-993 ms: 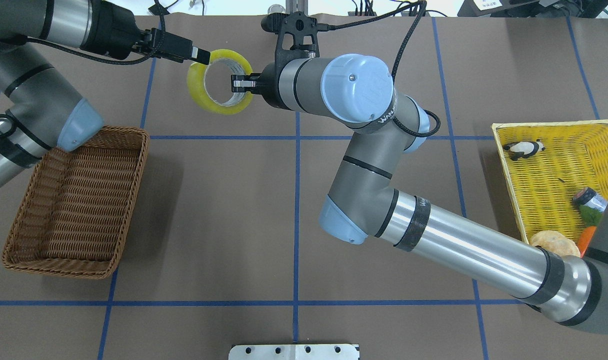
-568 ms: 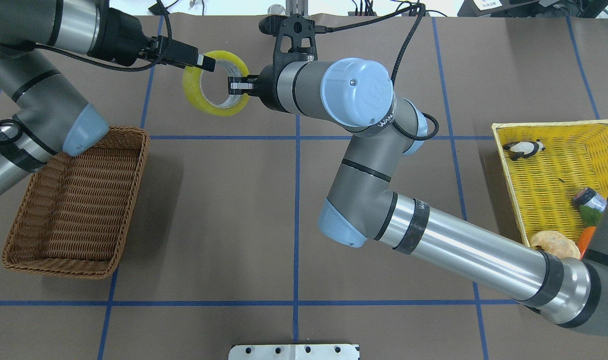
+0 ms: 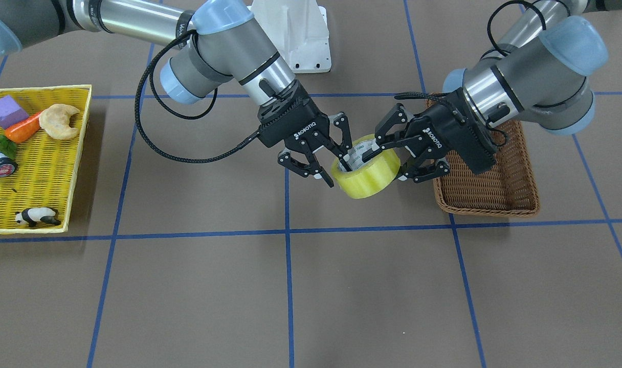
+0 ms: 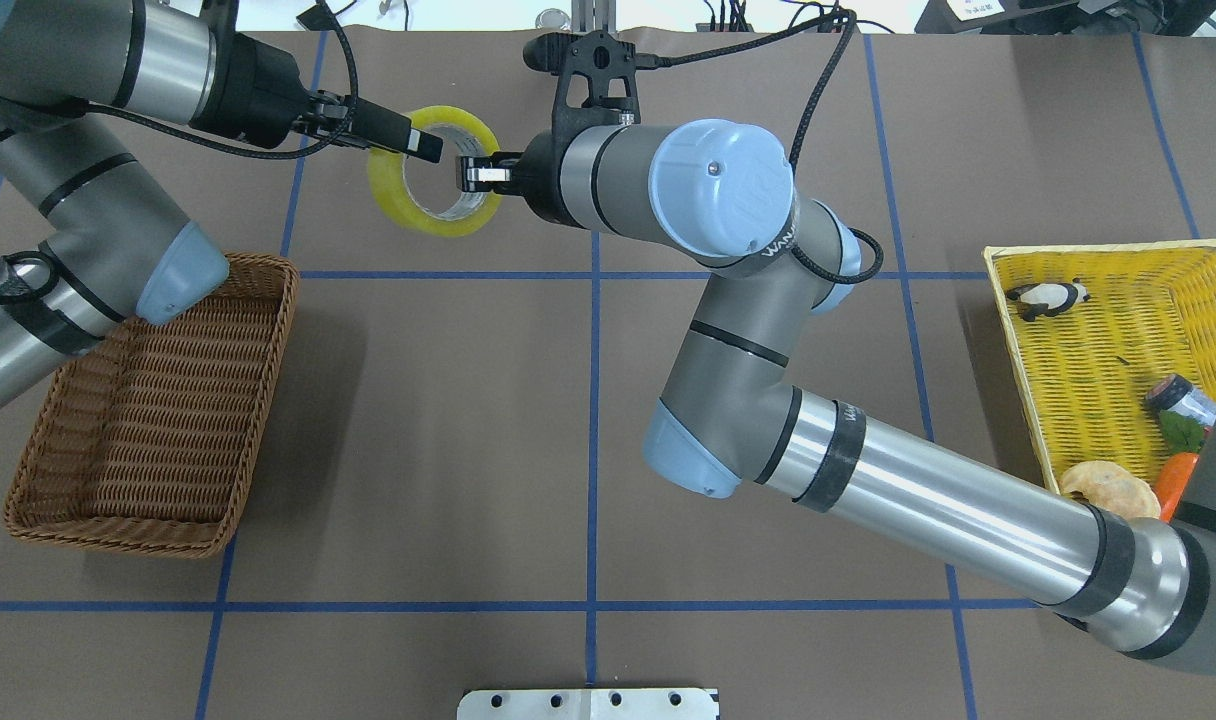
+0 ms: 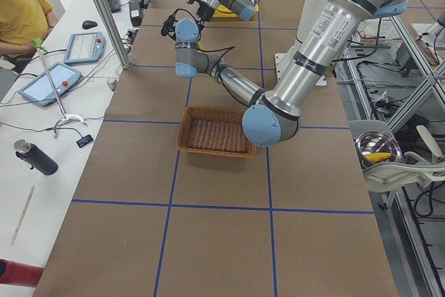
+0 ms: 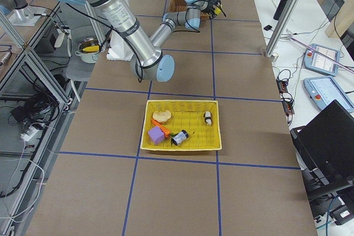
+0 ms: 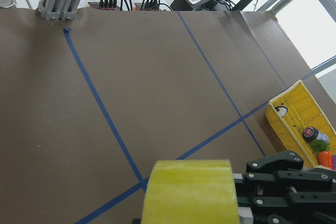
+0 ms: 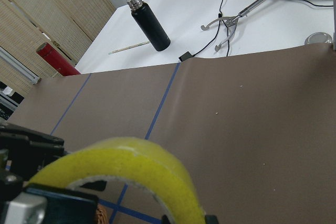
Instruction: Move tape to another basket
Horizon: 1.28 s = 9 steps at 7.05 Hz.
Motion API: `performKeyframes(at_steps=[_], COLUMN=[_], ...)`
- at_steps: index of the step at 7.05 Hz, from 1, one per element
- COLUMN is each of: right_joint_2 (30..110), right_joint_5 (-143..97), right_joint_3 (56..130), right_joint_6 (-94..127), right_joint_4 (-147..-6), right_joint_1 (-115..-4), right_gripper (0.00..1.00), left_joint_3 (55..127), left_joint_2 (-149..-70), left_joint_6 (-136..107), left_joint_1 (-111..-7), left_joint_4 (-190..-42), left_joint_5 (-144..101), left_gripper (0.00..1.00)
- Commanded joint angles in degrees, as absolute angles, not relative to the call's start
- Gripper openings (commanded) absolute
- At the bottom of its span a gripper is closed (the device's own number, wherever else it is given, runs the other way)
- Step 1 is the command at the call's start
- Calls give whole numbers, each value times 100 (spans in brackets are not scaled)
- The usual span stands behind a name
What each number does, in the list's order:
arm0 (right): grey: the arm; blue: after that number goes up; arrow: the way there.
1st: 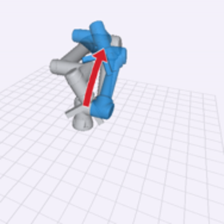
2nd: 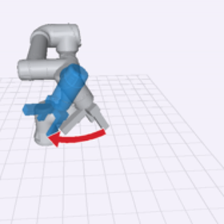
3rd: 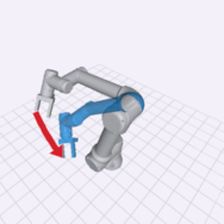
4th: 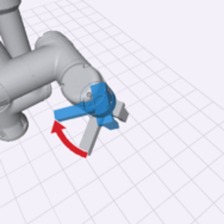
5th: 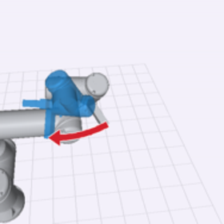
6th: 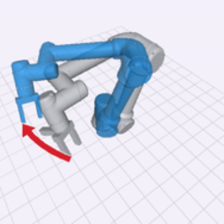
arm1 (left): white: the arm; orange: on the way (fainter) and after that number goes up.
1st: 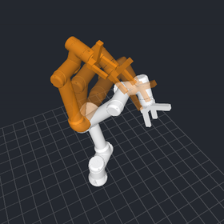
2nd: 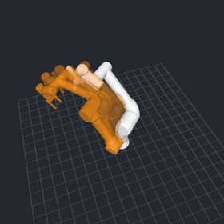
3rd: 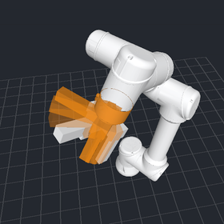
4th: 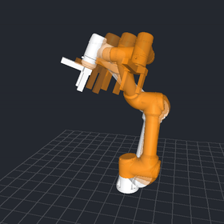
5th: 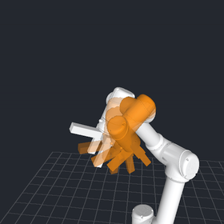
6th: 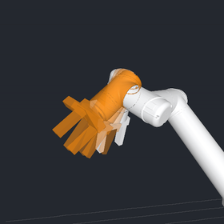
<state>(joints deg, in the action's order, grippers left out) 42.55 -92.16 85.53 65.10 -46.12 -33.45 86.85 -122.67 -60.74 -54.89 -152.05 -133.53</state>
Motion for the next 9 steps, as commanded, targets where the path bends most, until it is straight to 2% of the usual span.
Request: performKeyframes(at_steps=[1,4,6,9], right_joint_2=[4743,5044,5281,5422], right_joint_5=[-9290,-9650,-10227,-11661], right_joint_3=[9225,9404,9343,9273], right_joint_6=[6530,6592,6522,4735], right_joint_4=[-4632,-4693,-4859,-6893], right_joint_1=[-3270,-3479,-4302,-5893], right_gripper=[100,100,100,100], left_joint_3=[8666,8666,8675,8701], left_joint_2=[-12243,-12191,-12173,-11936], left_joint_6=[-6073,-6091,-6301,-6432], left_joint_1=[-5493,-5502,-5519,-5563], left_joint_4=[-15205,-15205,-15223,-15398], left_joint_5=[-13342,-13350,-13351,-13351], left_gripper=[0,0,0,0])
